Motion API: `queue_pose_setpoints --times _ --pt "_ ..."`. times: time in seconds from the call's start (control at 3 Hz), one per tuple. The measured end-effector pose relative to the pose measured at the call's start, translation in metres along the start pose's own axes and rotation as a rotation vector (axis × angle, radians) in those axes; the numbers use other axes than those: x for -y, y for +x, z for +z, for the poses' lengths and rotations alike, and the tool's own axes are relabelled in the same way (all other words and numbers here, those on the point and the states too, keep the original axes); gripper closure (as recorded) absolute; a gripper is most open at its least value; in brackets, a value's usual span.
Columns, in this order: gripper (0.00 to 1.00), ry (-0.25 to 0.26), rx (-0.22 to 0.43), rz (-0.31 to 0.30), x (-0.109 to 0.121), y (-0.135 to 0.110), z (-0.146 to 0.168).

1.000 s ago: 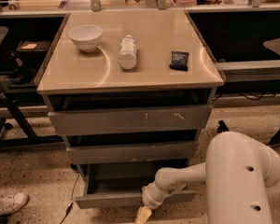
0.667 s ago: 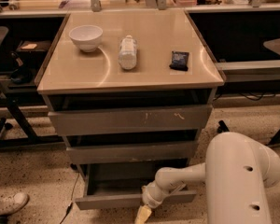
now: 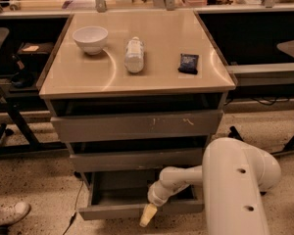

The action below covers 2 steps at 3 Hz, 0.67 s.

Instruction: Open bottom drawer

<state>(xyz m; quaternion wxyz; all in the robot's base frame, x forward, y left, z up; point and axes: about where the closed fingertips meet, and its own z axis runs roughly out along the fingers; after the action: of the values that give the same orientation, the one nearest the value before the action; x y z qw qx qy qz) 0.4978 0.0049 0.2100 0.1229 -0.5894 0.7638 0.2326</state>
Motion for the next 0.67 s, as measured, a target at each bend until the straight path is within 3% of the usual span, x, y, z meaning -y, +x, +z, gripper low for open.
queue_pose_setpoints --times 0.33,0.67 --pt "0.00 -0.046 -0.025 0.022 0.002 0.012 0.027" --pt "0.00 -0.113 -0.063 0.054 -0.016 0.023 0.049"
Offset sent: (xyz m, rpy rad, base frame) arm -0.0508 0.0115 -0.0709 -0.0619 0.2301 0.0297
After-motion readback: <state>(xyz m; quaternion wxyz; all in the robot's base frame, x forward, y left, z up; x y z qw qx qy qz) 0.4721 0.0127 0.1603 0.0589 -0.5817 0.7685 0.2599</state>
